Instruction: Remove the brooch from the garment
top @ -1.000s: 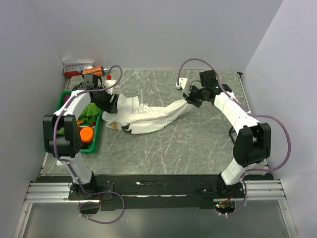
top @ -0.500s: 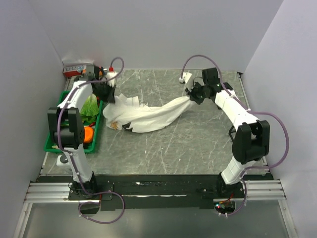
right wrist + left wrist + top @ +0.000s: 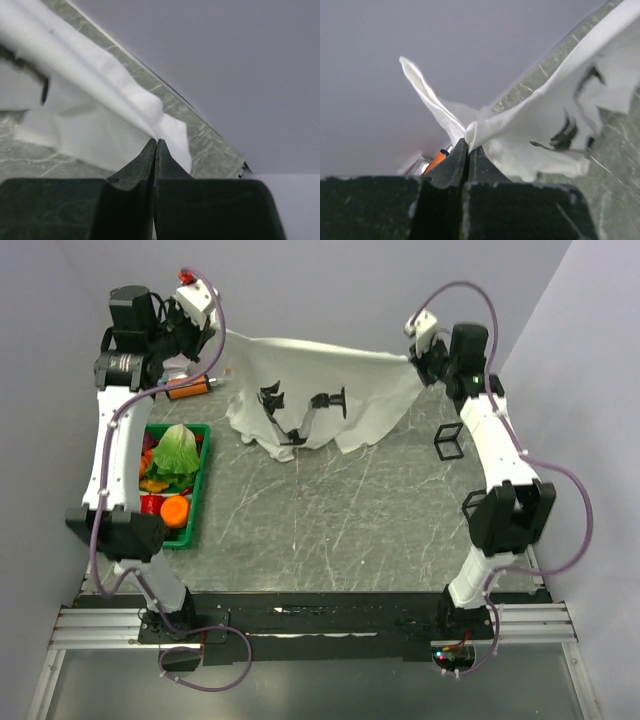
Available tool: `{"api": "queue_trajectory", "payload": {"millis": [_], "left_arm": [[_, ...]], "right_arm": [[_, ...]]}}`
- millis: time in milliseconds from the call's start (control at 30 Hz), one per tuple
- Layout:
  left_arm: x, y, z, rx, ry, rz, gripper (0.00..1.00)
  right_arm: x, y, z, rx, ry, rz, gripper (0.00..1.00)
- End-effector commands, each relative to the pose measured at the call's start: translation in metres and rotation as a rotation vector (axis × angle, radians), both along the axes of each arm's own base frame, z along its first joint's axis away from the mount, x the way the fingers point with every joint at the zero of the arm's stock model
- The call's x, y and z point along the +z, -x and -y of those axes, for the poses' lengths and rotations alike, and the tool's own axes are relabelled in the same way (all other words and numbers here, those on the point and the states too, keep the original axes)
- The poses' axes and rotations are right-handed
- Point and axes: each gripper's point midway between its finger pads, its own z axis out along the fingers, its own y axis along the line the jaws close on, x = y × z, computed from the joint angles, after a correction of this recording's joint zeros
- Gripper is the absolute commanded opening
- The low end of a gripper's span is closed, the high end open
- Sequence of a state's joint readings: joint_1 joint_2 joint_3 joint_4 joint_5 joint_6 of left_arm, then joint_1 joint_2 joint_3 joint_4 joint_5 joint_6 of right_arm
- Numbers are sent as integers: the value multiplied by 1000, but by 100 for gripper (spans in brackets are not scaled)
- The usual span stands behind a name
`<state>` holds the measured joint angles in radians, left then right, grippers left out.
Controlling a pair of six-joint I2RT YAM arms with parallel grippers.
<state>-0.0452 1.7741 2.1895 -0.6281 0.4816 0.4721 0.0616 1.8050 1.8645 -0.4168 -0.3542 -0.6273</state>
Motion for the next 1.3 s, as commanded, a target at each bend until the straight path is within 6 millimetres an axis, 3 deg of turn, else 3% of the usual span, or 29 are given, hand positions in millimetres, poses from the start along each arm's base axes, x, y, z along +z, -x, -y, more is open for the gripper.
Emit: {"api": "queue_trajectory", "payload": {"millis": [0,33,67,100,133,167,200,233,267,333,367,400,433,467,533,600,700,733,800,833,1033,1133,1267], "left_arm": [[-15,52,7,-64,-75,-38,1],[-15,72,6,-66,-81,-44,1],[-32,82,7,-82,-99,-84,1],[-80,96,6,-97,-117,-216,1],[-88,114,6,-102,-128,-237,1],[-104,126,6,-109,-124,-286,1],[-143,143,6,-117,-120,-401,1],[-149,159,6,-121,-110,-419,1],[-177,176,10,-146,-90,-504,1],[-192,200,11,-164,-85,-547,1],[-212,211,10,-162,-83,-596,1],[-219,214,9,-160,-88,-604,1],[-221,215,7,-155,-97,-589,4],[-231,217,6,-150,-107,-602,30],[-237,207,2,-126,-116,-593,43],[-236,198,3,-117,-104,-590,44],[-233,178,8,-96,-57,-587,45],[-237,173,11,-100,-38,-607,44],[-230,163,14,-82,7,-611,45],[-233,161,16,-83,21,-629,45],[-241,163,13,-52,26,-651,45],[-244,165,10,-39,11,-649,45],[-245,164,8,-24,12,-650,45]], "right_arm": [[-7,51,-13,84,61,37,0],[-33,73,-18,106,76,-13,0],[-46,85,-20,120,85,-40,0],[-60,99,-23,148,104,-68,0],[-91,128,-28,181,117,-147,0],[-105,143,-30,196,124,-184,0],[-118,158,-32,212,125,-216,0],[-140,187,-32,230,122,-292,0],[-150,204,-36,261,123,-326,0],[-170,246,-40,326,112,-424,0],[-174,258,-42,365,118,-443,32],[-176,268,-43,388,111,-471,44],[-173,273,-46,411,103,-480,48],[-174,279,-44,423,106,-505,50],[-165,265,-40,419,76,-499,52],[-161,254,-39,436,56,-505,52],[-153,219,-40,459,80,-522,52],[-169,211,-39,464,85,-576,52],[-176,202,-37,487,121,-594,52],[-190,200,-36,500,129,-631,52],[-232,231,-26,643,219,-784,56],[-244,243,-23,677,224,-828,57],[-252,244,-24,678,220,-851,60]]}}
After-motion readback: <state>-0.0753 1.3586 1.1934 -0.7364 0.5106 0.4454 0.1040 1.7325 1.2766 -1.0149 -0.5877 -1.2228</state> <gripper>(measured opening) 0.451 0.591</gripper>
